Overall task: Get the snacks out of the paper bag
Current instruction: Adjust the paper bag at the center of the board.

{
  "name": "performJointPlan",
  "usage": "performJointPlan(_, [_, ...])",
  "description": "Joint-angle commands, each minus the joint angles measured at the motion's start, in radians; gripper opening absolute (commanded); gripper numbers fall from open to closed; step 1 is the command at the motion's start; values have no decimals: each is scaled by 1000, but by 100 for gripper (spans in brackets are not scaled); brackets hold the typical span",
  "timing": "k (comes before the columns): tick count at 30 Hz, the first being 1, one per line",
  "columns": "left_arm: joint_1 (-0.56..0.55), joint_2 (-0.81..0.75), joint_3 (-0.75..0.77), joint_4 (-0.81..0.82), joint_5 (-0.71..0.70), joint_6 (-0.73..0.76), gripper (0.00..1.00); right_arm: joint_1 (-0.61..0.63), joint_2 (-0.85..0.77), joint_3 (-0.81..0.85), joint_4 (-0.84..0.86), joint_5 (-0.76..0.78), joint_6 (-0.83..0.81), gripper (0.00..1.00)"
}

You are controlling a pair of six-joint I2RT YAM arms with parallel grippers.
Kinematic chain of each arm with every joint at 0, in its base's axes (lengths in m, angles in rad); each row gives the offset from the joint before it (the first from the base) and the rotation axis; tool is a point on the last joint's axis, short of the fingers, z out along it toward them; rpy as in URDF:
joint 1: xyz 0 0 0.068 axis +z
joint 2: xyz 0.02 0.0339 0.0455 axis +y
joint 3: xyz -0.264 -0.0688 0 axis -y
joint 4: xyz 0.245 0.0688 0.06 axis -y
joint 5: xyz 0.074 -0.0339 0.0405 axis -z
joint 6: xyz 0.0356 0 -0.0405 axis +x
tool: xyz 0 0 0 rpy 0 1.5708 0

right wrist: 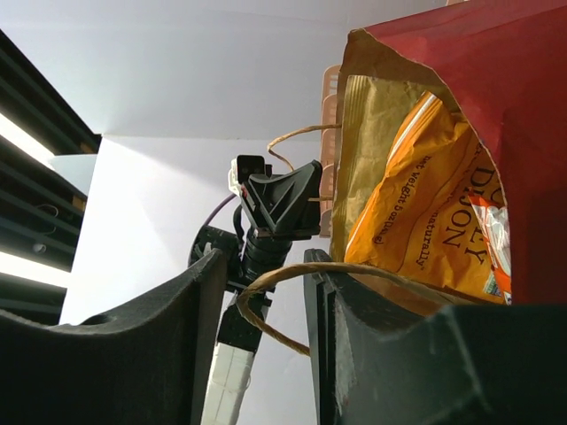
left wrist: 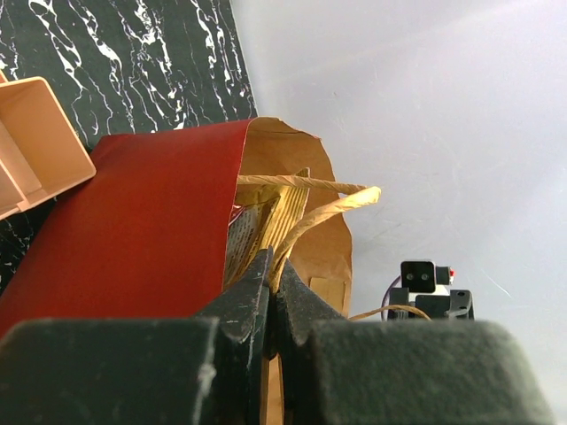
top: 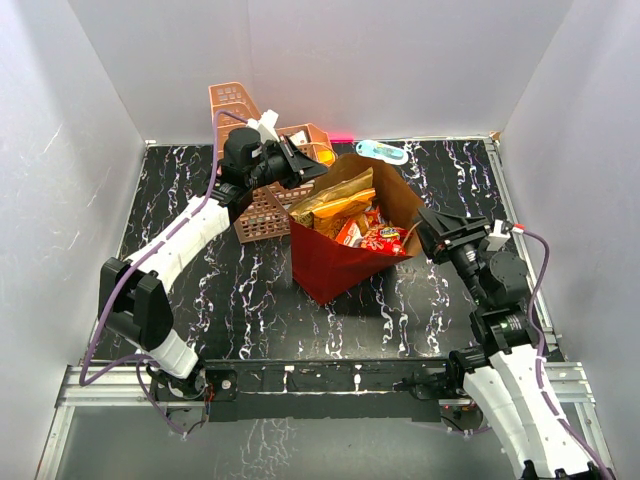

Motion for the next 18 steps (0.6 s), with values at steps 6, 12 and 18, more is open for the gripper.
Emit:
performJointPlan(6, [0,-75,1,83,39,-27,0,-2,99,36,192,-21,-36,38])
performJointPlan(12, [-1,-74,8,87,44,-35,0,-2,149,95,263,-18,-53,15])
performJointPlan(18, [-1,-95,-1,80,33,-37,1,-2,137,233,172,85,-207,7])
